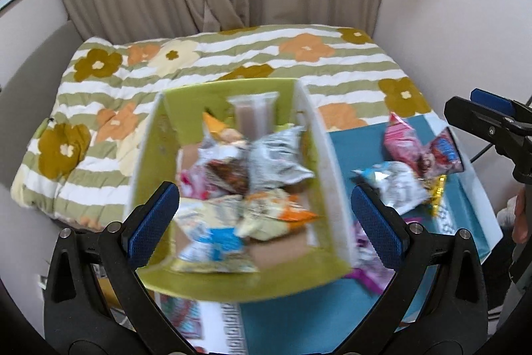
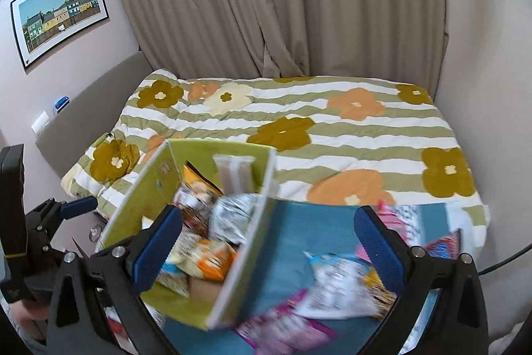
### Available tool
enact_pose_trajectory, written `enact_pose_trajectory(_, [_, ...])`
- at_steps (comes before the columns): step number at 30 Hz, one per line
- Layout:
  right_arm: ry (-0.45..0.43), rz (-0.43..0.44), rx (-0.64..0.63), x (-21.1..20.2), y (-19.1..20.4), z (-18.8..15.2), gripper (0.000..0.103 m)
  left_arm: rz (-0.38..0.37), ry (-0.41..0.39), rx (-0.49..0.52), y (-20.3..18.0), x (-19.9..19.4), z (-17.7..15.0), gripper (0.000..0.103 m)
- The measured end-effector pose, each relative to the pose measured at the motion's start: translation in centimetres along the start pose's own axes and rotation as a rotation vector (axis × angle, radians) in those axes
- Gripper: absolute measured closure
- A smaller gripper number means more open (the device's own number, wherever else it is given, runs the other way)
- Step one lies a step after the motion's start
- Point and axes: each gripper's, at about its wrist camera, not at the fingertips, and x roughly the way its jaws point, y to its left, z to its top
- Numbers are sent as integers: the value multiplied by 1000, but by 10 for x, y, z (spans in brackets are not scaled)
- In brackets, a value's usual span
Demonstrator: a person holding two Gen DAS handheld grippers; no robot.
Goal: Organize snacks
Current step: 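Move both tools back toward the remaining snack bags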
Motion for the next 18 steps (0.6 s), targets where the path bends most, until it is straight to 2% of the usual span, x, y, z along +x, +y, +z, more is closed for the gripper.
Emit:
enact_pose_trajectory(9, [13,-3,-7,-50,-77,-45,0,8,-12,12,-94,-19,-34,1])
enact_pose_trajectory(14, [17,-9,-68,-64,-108,-67,0,20,5,19,-138,-16,-62,1])
enact_pose_trajectory(18, [37,-9,-126,-60,-122,-84,0,49,13,76,-166,-3,-82,1])
